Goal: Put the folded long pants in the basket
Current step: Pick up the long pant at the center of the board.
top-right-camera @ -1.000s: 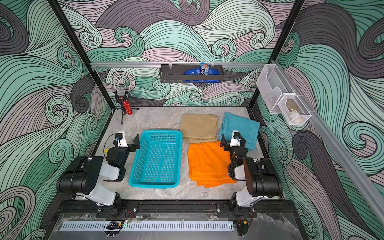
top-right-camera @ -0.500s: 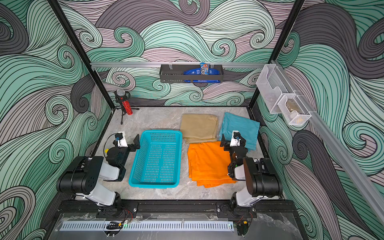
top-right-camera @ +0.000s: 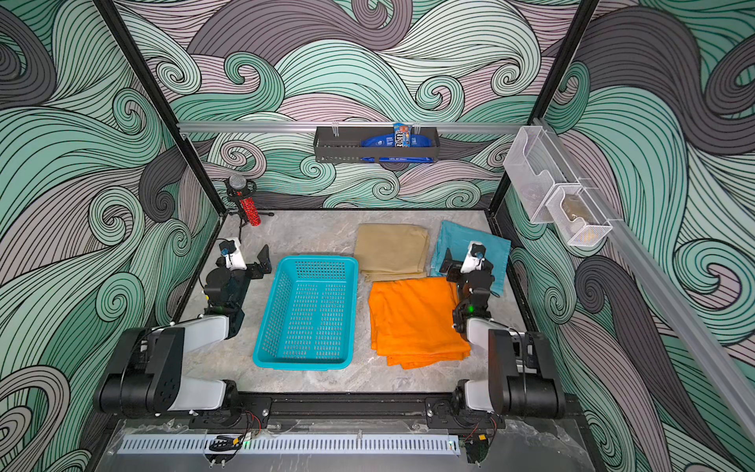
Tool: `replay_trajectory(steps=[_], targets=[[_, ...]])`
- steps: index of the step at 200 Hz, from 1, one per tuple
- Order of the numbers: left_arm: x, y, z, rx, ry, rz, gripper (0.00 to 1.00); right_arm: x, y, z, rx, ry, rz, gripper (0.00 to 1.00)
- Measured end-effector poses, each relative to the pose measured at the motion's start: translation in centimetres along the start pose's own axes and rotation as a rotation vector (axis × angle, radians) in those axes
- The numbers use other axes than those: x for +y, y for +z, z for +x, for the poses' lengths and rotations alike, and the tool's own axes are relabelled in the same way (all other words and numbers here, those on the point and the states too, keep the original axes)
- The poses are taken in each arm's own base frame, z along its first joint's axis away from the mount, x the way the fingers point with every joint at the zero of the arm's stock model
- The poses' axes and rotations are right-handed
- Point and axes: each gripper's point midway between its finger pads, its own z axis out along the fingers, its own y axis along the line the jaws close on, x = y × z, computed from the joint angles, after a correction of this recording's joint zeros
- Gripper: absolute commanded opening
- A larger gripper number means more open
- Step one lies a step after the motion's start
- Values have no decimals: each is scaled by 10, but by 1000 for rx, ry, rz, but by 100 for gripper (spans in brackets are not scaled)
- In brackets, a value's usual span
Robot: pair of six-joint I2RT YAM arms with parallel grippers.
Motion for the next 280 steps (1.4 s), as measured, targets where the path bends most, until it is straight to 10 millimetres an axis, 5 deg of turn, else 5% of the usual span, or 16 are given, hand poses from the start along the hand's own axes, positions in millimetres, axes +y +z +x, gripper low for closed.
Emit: replay_trajectory(steps=[18, 36, 69, 94, 150, 188, 228, 280], targets=[[-1, 16, -18, 34, -25, -14, 98, 3, 12, -30, 17, 46, 7, 100], [-4, 29, -33, 84, -47, -19, 99, 10, 18, -37, 89, 78, -16, 100], [-38, 44, -69, 136, -85, 57, 99, 30, 35, -17, 307, 145, -97, 100], [-81, 60, -74, 210, -104, 168, 98, 46, 46, 10, 472, 205, -161, 99], [-181, 105, -18, 481, -113, 371, 99, 73, 80, 61, 720, 279, -216, 91], [-235, 116, 13, 584, -154, 476, 99, 93, 101, 89, 806, 295, -232, 87], [-265, 128, 43, 654, -226, 524, 98, 99, 117, 121, 886, 304, -199, 86], [-267, 138, 96, 757, -282, 501, 98, 92, 115, 158, 964, 309, -147, 88]])
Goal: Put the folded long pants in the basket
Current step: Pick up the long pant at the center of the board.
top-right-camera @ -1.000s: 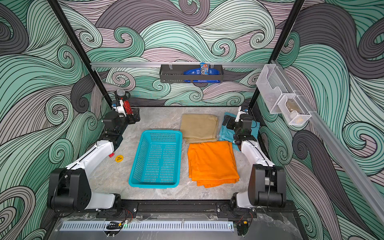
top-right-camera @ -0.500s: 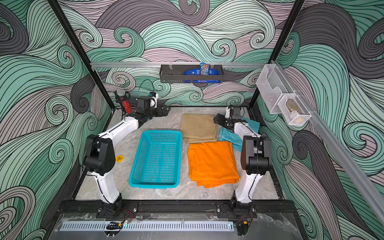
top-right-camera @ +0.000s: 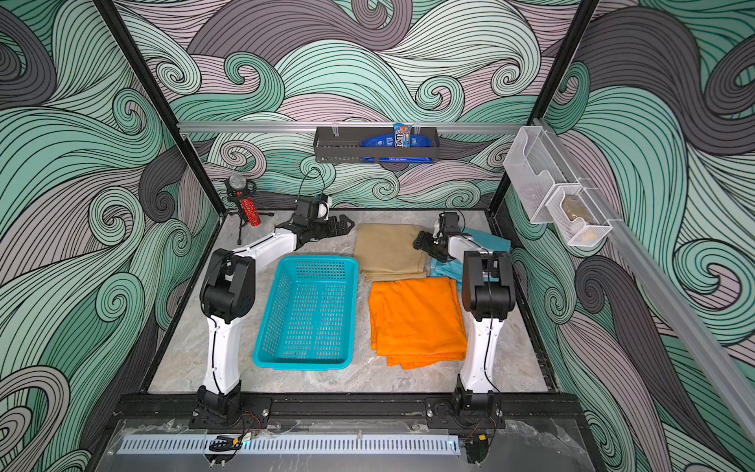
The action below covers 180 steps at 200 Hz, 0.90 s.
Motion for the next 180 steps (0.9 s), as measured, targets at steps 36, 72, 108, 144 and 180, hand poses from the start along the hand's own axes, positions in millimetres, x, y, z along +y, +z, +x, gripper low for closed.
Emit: replay_trajectory(steps=[36, 72, 108, 144, 180], targets=[[9, 12, 16, 39, -30, 0, 98, 10, 5, 5, 6, -21, -12, 88], [14, 20, 26, 64, -55, 3, 97, 33, 14, 12, 14, -59, -39, 88], [19, 33, 32, 81, -64, 7, 97, 43, 19, 14, 15, -75, -52, 85], [30, 48, 46, 119, -80, -12, 97, 45, 22, 10, 11, -69, -60, 83], [30, 56, 47, 131, -86, 0, 94, 47, 24, 9, 2, -70, -59, 87]])
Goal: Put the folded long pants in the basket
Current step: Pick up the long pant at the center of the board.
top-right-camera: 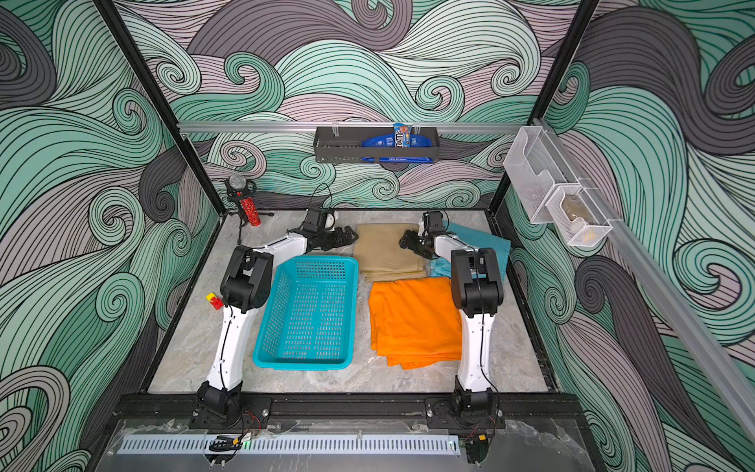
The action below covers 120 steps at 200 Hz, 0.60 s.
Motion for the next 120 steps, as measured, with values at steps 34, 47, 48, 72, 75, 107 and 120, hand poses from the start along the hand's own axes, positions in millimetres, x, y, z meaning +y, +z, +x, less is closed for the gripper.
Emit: replay_trajectory(steps=[34, 47, 48, 72, 75, 107, 120], targets=[[-12, 7, 7, 29, -19, 59, 87, -3, -1, 0, -27, -11, 23, 89], [-18, 10, 10, 40, -23, 88, 87, -3, -1, 1, -34, -15, 26, 89], [-19, 10, 10, 41, -23, 90, 87, -3, -1, 1, -35, -15, 26, 89], [-34, 15, 20, 65, -16, 130, 86, -6, -2, 2, -45, -18, 33, 91], [-35, 16, 20, 66, -14, 132, 86, -6, -3, 3, -46, -18, 36, 91], [-61, 24, 39, 101, 12, 165, 83, -16, -10, 6, -53, -10, 74, 92], [-70, 28, 45, 110, 23, 177, 79, -18, -11, 6, -50, -11, 72, 89]])
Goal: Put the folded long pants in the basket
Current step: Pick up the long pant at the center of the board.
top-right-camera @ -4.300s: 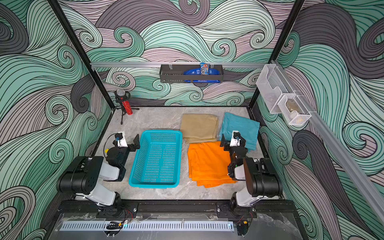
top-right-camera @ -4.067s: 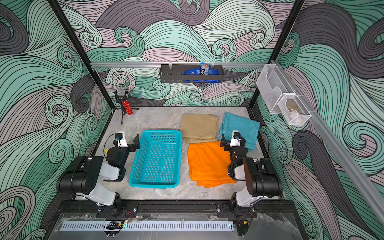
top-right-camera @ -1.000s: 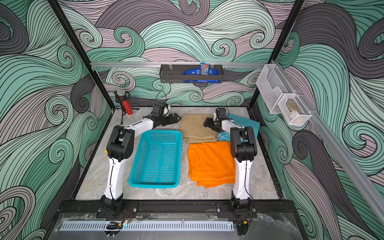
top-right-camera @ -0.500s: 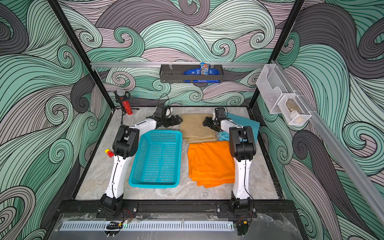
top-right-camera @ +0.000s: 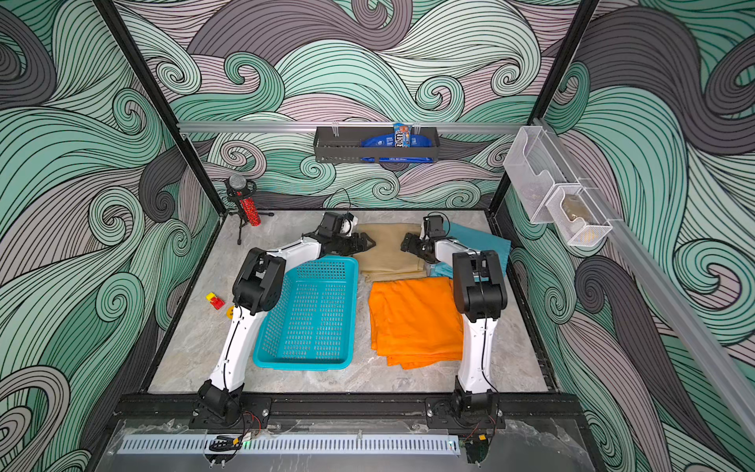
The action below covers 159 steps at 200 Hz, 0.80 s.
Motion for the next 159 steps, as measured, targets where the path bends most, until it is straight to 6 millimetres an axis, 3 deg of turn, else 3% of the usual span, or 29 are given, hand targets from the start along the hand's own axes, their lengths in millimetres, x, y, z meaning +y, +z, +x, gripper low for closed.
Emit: replay_trajectory(steps=[19, 32, 47, 59, 68, 159], targets=[[-5, 6, 3, 11, -4, 14, 69, 0, 1, 1, 7, -8, -2, 85], [-5, 9, 4, 17, -13, 23, 63, 1, 2, 1, 14, -16, -2, 74], [-4, 12, 4, 24, -29, 32, 44, 1, 4, 3, 27, -17, -3, 48], [0, 16, 6, 34, -48, 29, 1, 0, 7, 5, 39, -17, -4, 17], [1, 18, 8, 46, -60, 31, 0, 3, 9, 6, 51, -11, -24, 0], [-9, 19, -1, 46, -142, 67, 0, 10, 6, -1, 71, -11, -46, 0]])
